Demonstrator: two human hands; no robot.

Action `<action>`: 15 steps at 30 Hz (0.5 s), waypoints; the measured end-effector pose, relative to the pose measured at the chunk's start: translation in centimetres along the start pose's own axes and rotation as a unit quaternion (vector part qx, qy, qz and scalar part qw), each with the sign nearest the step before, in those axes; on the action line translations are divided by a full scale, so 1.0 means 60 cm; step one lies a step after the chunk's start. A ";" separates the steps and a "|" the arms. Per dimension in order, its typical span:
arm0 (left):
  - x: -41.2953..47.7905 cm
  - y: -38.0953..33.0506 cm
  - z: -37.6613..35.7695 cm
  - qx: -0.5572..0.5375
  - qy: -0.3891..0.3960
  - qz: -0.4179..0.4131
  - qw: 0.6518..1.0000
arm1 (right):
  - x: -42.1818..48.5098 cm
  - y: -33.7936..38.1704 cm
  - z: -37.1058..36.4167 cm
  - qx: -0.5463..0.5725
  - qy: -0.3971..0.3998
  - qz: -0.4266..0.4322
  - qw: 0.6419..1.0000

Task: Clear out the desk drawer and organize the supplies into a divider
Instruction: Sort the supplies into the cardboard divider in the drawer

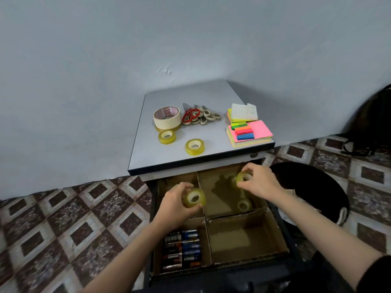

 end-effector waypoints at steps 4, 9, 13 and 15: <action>0.038 -0.043 -0.044 0.023 0.030 -0.028 0.999 | 0.018 -0.026 0.006 0.042 -0.030 -0.049 0.997; 0.099 -0.065 -0.102 0.141 0.126 -0.056 0.980 | 0.028 -0.061 0.010 0.068 0.005 -0.075 0.995; 0.144 -0.057 -0.135 0.215 0.183 -0.033 0.959 | 0.043 -0.065 0.014 0.086 0.024 -0.066 0.994; 0.162 -0.057 -0.147 0.226 0.191 -0.030 0.955 | 0.049 -0.070 0.017 0.088 0.025 -0.065 0.994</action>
Point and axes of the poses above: each hand's wrist, its own x-axis towards the middle knuckle, its own z-axis out of the back of the hand, y = z × x, the point moved 3 cm from there along x, towards the middle knuckle, and after that the axes turned 13 degrees about x, right-handed, at the moved point
